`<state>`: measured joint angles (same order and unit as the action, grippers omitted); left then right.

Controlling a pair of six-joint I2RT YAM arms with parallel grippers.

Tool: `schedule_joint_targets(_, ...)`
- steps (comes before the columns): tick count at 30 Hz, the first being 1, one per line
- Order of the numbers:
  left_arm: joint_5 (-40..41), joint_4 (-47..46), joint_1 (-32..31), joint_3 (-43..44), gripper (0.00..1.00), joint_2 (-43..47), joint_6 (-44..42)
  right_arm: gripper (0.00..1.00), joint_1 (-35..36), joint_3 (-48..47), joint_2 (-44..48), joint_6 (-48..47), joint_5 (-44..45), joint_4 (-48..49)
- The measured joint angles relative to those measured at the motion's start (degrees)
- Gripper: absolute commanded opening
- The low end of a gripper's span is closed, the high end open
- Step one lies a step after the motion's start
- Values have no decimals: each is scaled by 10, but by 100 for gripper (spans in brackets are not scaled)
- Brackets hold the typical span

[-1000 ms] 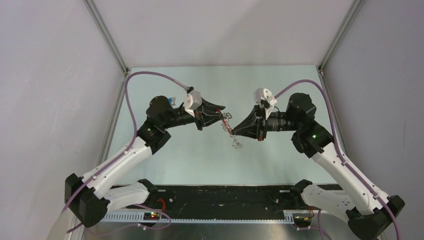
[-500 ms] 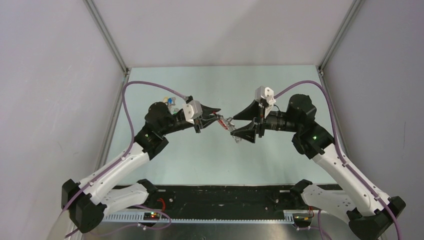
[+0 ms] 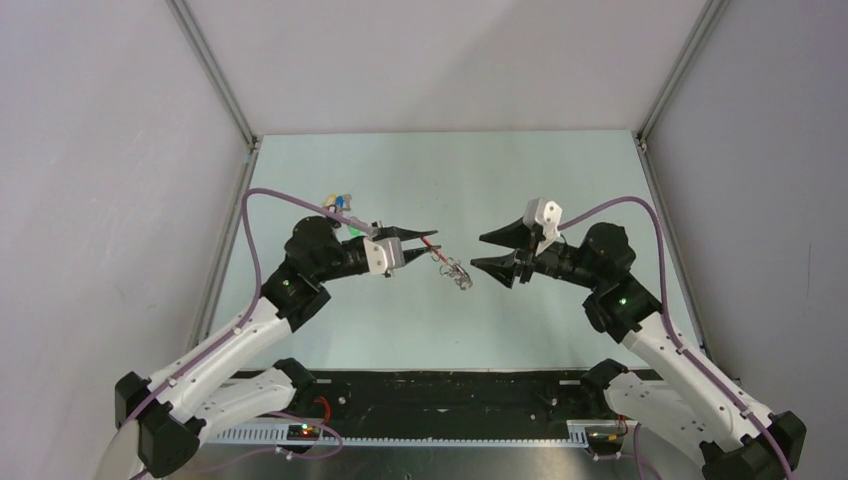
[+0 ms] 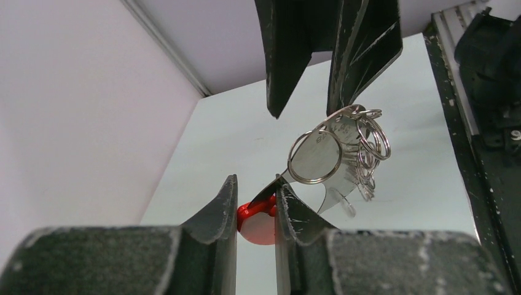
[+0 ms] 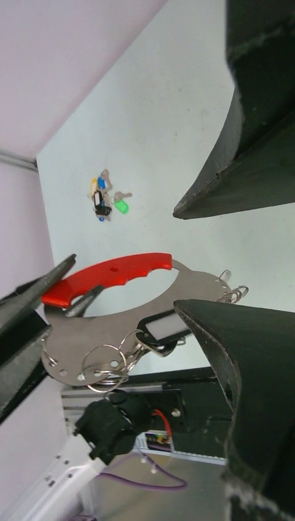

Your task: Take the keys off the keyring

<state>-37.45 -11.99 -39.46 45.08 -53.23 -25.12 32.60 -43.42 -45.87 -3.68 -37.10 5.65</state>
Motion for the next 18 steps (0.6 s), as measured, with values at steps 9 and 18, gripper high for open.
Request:
schedule_joint_targets(9,-56,11,-3,-7,0,0,-60,55,3,23,-1,-45,-63,33)
schedule_joint_targets(18,-161,29,-5,-75,0,23,-256,55,19,23,-40,-58,-59,50)
